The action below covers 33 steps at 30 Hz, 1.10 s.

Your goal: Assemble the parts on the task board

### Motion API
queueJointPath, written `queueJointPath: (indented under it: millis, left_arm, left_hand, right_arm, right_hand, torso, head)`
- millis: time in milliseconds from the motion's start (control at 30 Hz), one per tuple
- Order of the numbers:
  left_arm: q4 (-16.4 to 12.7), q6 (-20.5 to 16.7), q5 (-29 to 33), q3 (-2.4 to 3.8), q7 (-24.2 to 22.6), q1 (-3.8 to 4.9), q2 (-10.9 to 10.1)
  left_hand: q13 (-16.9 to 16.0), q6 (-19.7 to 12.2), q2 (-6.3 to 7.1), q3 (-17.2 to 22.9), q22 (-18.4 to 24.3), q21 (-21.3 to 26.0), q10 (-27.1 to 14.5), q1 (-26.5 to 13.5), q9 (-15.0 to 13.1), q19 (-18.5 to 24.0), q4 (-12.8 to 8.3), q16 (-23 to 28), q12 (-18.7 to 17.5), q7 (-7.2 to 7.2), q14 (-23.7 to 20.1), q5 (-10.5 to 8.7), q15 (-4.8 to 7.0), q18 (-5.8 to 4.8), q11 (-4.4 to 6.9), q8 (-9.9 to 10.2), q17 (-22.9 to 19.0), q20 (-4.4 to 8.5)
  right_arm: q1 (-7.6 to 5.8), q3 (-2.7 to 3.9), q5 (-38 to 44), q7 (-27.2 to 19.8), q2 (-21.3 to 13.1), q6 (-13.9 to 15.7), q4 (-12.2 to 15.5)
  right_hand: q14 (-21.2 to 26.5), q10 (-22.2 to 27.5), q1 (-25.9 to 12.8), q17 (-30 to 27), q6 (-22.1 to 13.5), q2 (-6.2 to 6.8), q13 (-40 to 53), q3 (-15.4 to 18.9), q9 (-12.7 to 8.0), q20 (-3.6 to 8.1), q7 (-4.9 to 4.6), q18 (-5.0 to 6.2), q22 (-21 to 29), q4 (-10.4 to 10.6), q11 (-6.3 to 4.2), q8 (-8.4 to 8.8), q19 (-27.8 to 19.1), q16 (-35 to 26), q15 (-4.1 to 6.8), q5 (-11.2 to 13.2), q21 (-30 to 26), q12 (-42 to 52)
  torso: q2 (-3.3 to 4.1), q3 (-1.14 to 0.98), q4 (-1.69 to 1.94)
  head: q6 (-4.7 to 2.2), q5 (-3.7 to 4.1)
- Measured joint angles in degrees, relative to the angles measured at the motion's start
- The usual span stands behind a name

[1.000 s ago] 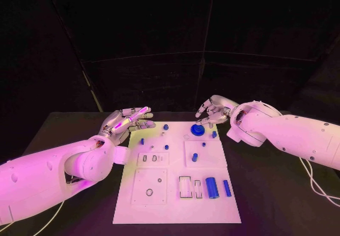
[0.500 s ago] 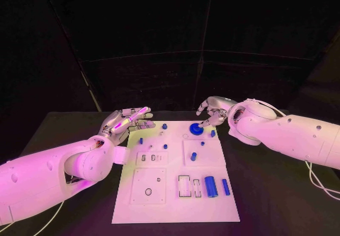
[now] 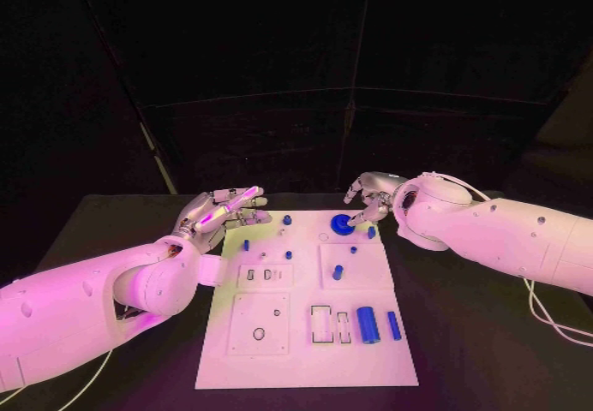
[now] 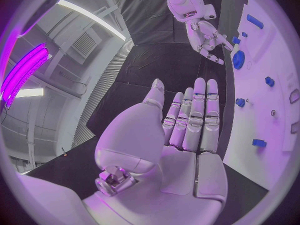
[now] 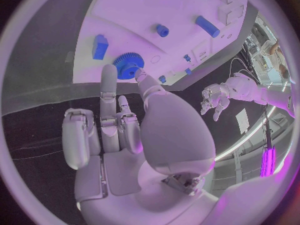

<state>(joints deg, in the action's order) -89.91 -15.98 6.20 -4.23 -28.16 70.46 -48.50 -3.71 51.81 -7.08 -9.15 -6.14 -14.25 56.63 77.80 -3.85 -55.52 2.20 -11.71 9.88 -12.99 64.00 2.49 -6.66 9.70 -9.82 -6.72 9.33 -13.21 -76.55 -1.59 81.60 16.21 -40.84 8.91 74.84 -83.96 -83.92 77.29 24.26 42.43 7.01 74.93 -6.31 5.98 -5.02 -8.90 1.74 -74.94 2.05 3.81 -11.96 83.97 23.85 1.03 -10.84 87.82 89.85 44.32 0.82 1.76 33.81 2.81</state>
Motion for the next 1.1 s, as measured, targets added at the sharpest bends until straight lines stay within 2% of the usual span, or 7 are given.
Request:
queueJointPath:
  millis: [500,600,1100]
  left_arm:
    - [0.2,0.1,0.0,-0.02,0.1,0.00,0.1]
    - [0.2,0.1,0.0,-0.02,0.1,0.00,0.1]
    - [0.4,0.2,0.0,-0.03,0.2,-0.03,0.3]
  left_hand:
    - [0.0,0.0,0.00,0.0,0.0,0.0,0.0,0.0,0.0,0.0,0.0,0.0,0.0,0.00,0.0,0.00,0.00,0.00,0.00,0.0,0.0,0.00]
    - [0.0,0.0,0.00,0.0,0.0,0.0,0.0,0.0,0.0,0.0,0.0,0.0,0.0,0.00,0.0,0.00,0.00,0.00,0.00,0.0,0.0,0.00]
    - [0.0,0.0,0.00,0.0,0.0,0.0,0.0,0.0,0.0,0.0,0.0,0.0,0.0,0.00,0.0,0.00,0.00,0.00,-0.01,0.0,0.0,0.00]
  right_arm:
    - [0.27,-0.03,-3.1,1.9,1.6,-1.0,-1.5]
    - [0.36,-0.03,-3.5,2.3,1.8,-1.2,-1.8]
    - [1.13,-0.12,-4.1,3.2,2.7,-2.6,-2.3]
  right_hand:
    - [0.0,0.0,1.1,0.1,1.9,-1.08,0.0,-0.3,-0.1,0.00,-0.08,0.00,0.0,0.5,-0.01,-0.30,0.0,0.0,0.00,-0.6,0.0,0.0]
    - [0.0,0.0,1.1,0.1,2.1,-1.08,0.0,-0.3,-0.1,0.00,0.12,0.00,0.0,0.5,-0.01,-0.30,0.0,0.0,0.00,-0.6,0.0,0.0]
    - [0.0,0.0,1.1,0.1,2.3,-1.08,0.0,-0.5,-0.1,0.00,-0.05,0.01,0.0,0.6,-0.01,-0.30,0.0,0.0,0.00,-0.6,0.0,0.0]
  torso:
    - [0.00,0.04,0.00]
    - [0.00,0.04,0.01]
    - [0.00,0.03,0.06]
  head:
    - [0.23,0.16]
    - [0.30,0.16]
    - [0.73,-0.08]
